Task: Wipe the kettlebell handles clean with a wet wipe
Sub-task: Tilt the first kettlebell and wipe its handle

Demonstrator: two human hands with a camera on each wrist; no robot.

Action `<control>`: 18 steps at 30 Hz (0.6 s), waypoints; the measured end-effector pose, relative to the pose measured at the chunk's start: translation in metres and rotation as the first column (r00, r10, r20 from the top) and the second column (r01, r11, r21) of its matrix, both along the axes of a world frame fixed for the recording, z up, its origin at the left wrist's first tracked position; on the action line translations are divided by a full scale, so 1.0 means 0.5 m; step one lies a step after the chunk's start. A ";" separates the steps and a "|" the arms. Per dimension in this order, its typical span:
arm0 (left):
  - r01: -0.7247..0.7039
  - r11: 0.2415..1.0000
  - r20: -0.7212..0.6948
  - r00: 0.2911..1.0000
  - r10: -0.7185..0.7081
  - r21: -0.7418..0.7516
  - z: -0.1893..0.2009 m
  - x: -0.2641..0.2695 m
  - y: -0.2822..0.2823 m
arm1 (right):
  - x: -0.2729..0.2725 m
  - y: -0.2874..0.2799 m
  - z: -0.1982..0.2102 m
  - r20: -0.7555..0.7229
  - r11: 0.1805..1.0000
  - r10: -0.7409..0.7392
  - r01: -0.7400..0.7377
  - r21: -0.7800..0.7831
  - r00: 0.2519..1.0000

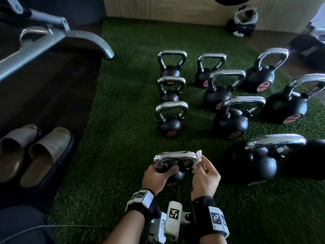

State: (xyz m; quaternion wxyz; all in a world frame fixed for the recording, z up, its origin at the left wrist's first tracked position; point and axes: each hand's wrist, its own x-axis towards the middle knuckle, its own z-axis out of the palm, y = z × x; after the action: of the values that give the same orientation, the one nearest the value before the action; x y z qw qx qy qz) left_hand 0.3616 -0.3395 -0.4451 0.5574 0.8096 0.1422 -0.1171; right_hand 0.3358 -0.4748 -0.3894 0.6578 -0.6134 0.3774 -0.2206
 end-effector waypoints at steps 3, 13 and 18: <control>0.016 1.000 -0.036 0.999 -0.016 0.022 0.004 0.002 0.005 | 0.004 -0.008 -0.024 -0.006 0.994 0.063 -0.062 0.094 0.998; 0.144 0.983 -0.334 0.937 -0.099 0.113 0.051 -0.057 0.060 | -0.076 -0.081 -0.038 -0.123 0.893 0.450 -0.442 0.088 0.884; -0.026 0.808 -0.353 0.908 -0.228 -0.589 0.096 -0.099 0.026 | -0.115 -0.074 0.009 -0.084 0.772 0.635 -0.635 0.037 0.768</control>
State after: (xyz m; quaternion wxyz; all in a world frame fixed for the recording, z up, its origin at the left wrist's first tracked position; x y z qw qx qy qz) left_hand 0.3120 -0.3266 -0.3972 0.7281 0.5645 0.1679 -0.3507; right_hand 0.2782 -0.5119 -0.3851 0.6777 -0.7121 0.1782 0.0441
